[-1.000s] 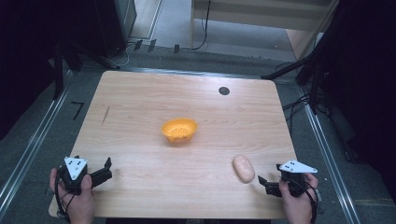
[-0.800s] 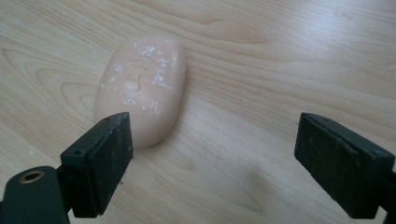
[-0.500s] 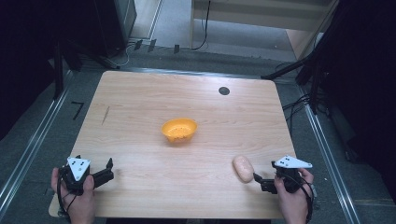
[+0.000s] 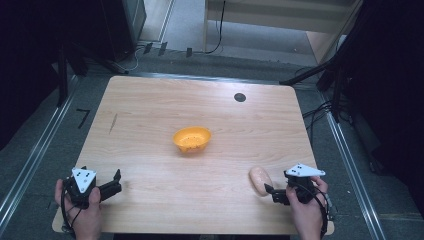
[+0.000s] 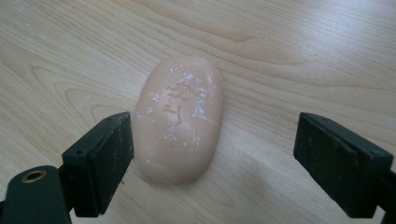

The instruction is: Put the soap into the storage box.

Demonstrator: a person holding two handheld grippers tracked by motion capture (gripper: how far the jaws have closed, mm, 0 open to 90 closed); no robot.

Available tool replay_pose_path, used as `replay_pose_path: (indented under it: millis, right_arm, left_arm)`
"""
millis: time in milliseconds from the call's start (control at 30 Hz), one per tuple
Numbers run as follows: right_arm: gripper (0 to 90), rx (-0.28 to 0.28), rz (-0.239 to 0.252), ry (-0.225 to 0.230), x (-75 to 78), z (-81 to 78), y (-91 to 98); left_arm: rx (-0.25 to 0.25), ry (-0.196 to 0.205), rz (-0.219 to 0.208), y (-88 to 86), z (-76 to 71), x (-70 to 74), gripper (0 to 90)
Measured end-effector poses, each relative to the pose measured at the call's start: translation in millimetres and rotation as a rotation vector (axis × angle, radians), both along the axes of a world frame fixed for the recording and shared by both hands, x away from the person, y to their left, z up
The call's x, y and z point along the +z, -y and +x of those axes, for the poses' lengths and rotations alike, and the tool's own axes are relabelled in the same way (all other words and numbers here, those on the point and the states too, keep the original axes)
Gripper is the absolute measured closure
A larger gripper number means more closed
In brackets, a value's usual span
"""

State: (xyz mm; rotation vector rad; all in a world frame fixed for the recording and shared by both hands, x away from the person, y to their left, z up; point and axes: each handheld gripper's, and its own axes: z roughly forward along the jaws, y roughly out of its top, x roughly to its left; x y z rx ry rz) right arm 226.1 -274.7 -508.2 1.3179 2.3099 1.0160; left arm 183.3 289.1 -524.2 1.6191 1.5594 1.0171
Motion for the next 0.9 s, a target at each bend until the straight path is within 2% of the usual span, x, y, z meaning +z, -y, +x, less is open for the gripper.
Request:
replay_pose_path:
  millis: [367, 700, 900]
  right_arm:
    - [13.0, 0.009, -0.015, -0.042, -4.3, 6.6, -12.4]
    - [13.1, -0.022, -0.039, -0.124, -6.2, 14.9, -25.9]
    - [13.2, -0.044, -0.057, -0.158, -9.4, 18.1, -32.3]
  left_arm:
    - [-0.003, -0.009, 0.009, 0.8, 0.7, 0.0, 0.0]
    - [-0.002, -0.02, 0.015, 1.0, 1.4, 0.1, 0.0]
    - [-0.001, -0.023, 0.013, 1.1, 2.1, -0.1, 0.0]
